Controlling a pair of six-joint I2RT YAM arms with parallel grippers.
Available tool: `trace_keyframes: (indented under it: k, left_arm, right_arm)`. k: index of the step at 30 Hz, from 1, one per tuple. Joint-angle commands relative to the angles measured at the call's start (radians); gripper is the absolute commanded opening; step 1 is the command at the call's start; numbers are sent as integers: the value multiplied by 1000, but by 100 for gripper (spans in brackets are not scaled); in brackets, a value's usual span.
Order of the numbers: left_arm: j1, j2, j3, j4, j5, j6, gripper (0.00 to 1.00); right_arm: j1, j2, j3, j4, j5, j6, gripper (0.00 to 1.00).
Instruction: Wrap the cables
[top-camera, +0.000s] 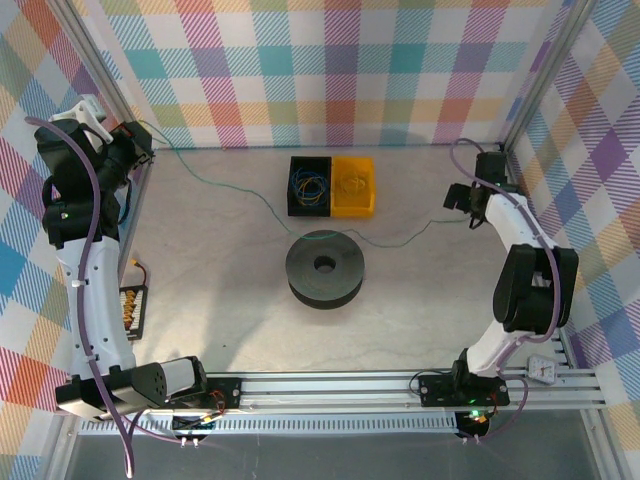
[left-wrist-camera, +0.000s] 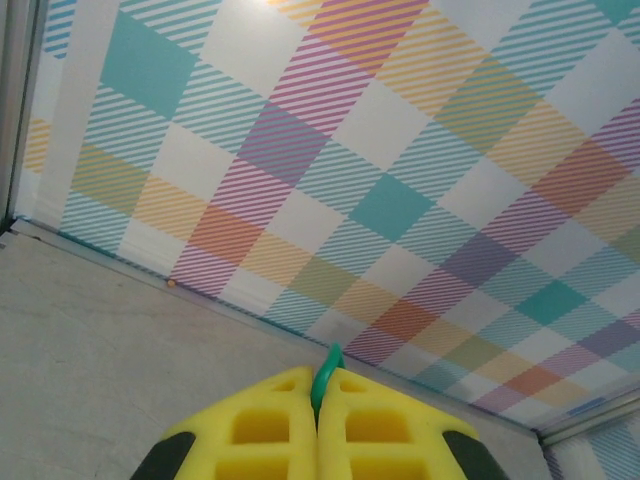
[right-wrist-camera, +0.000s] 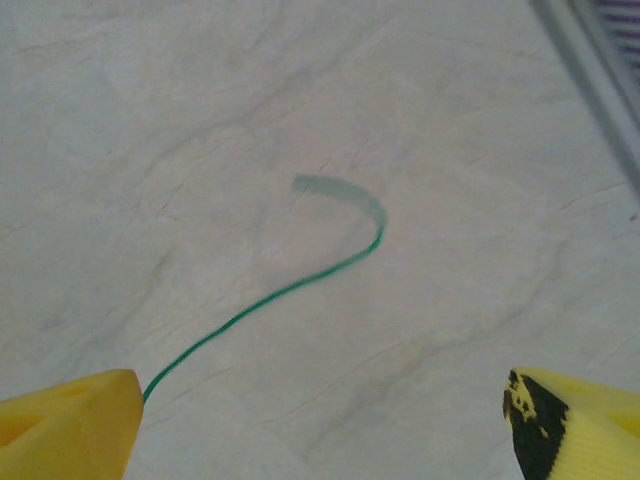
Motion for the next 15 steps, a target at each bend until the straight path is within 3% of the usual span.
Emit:
trace_keyframes:
  k: [1, 15]
  left_arm:
    - [-3, 4, 16, 6, 44, 25, 0]
    - [-4, 2, -4, 18, 69, 44, 0]
  right_arm:
    - [-8, 59, 79, -110, 92, -91, 93]
    - [-12, 331, 377, -274, 131, -247, 87]
